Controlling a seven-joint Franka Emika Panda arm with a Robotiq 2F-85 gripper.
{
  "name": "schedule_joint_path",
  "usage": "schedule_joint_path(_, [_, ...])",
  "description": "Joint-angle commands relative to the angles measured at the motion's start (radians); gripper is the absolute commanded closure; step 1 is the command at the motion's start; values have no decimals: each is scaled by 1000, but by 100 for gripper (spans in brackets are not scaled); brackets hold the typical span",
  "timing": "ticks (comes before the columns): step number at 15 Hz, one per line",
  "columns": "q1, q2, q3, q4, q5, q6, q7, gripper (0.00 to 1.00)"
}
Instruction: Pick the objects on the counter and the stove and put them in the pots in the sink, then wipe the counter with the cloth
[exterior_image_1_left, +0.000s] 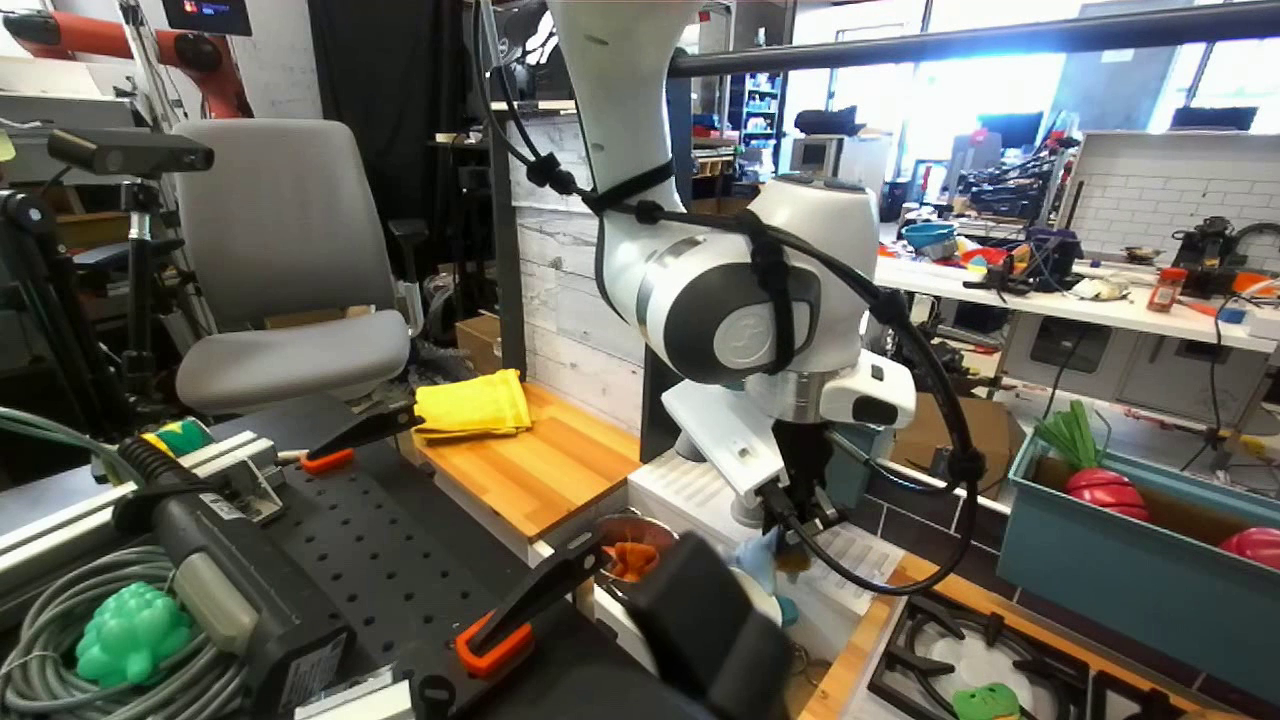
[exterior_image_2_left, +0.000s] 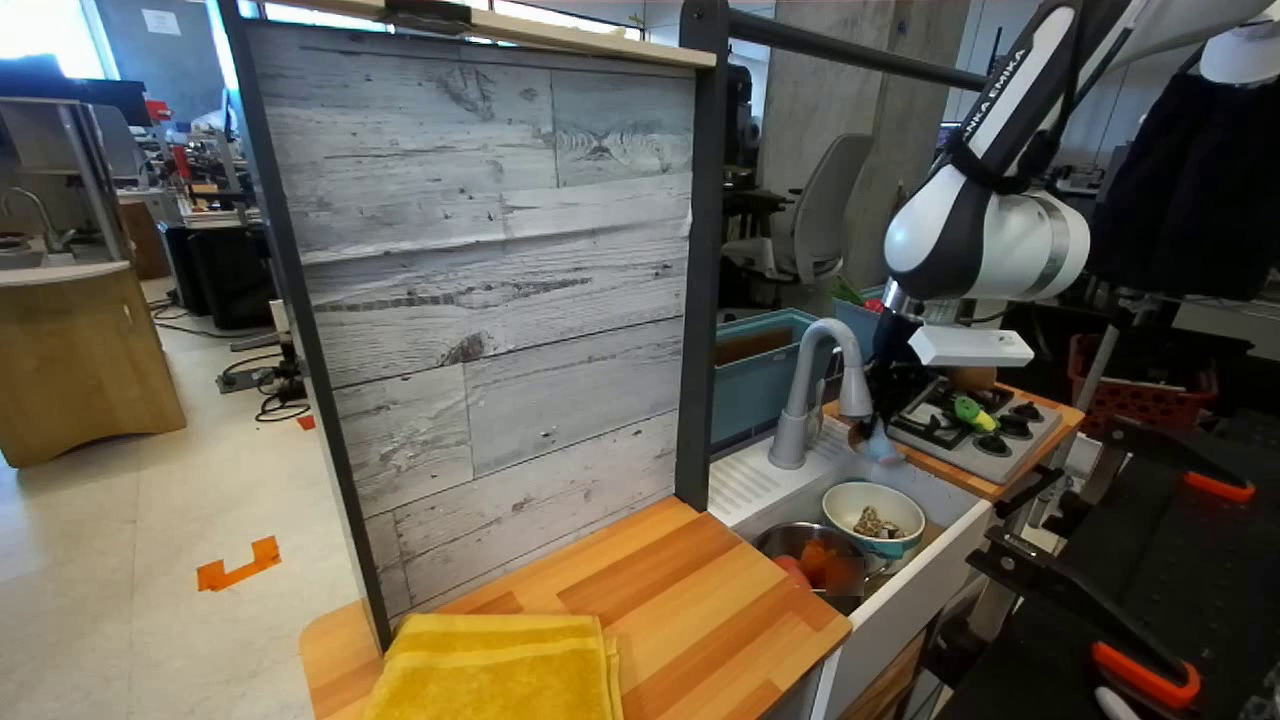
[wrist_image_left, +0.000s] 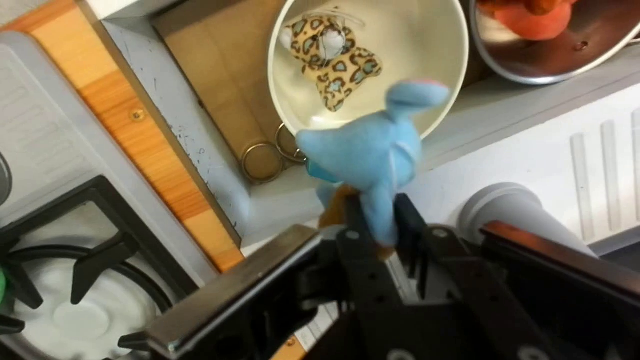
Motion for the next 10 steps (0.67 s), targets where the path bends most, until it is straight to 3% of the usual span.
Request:
schedule_joint_path(1, [3, -76, -19, -34, -7, -119, 19, 47])
schedule_joint_path(4, [1, -126, -50, -48, -3, -201, 29, 26])
schedule_joint_path(5, [43, -149, -108, -65, -18, -196, 76, 19])
schedule_joint_path(7, [29, -207, -146, -128, -17, -144, 75, 5])
schedule_joint_path(8, [15, -226, -163, -145, -15, -130, 68, 0])
schedule_joint_path(10, [8, -237, -217, -145, -17, -126, 91, 0])
